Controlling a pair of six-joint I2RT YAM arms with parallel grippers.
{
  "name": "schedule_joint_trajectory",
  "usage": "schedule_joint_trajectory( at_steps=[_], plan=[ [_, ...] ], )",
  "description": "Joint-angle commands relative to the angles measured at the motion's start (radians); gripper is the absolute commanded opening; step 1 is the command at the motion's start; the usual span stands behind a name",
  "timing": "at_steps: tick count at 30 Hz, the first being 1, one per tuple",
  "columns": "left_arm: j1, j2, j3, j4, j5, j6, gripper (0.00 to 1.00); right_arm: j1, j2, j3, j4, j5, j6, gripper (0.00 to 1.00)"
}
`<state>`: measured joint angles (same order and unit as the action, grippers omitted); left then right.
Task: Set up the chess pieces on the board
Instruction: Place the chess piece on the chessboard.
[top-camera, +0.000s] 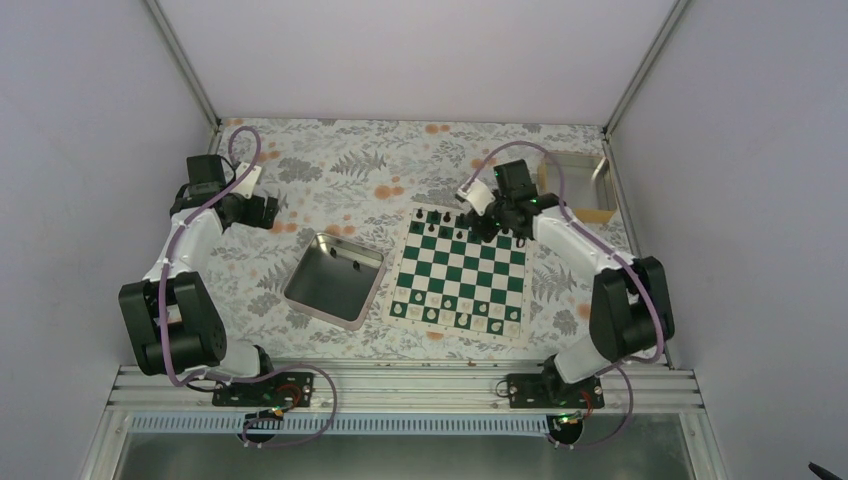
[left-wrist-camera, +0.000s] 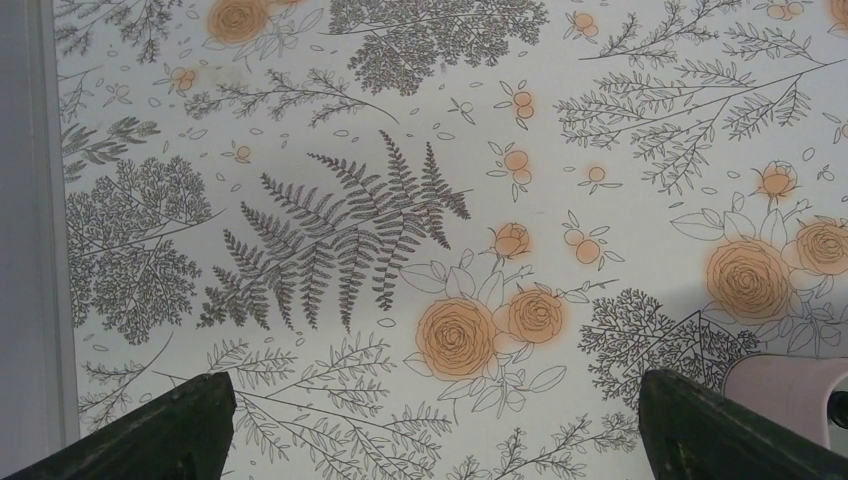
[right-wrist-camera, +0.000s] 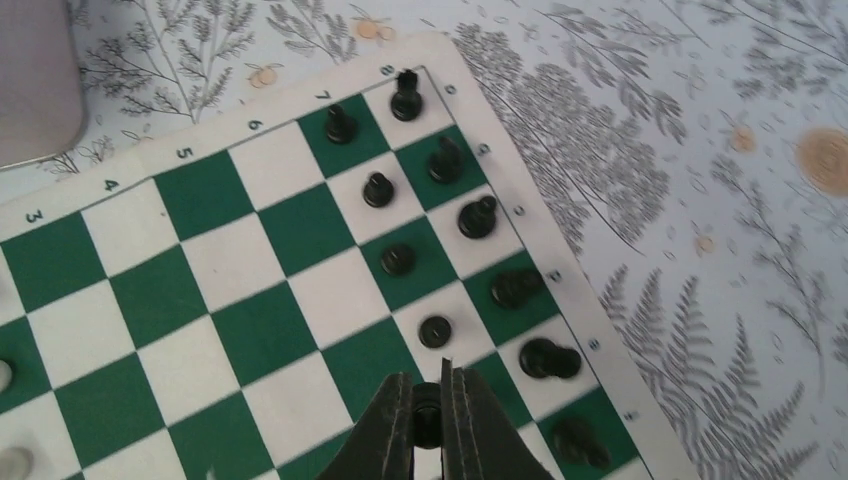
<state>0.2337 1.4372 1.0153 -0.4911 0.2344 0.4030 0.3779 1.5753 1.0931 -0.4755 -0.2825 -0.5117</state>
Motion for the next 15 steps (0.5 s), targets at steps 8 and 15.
schedule_joint_trajectory(
  at_steps=[8, 15],
  plan=[
    [0.004, 0.007, 0.031, 0.002, -0.007, -0.007, 1.00, -0.127, -0.035, -0.151, 0.104, -0.078, -0.026, 0.04],
    [0.004, 0.014, 0.030, 0.000, -0.007, -0.006, 1.00, -0.187, -0.009, -0.181, 0.127, -0.099, -0.044, 0.05]
  ],
)
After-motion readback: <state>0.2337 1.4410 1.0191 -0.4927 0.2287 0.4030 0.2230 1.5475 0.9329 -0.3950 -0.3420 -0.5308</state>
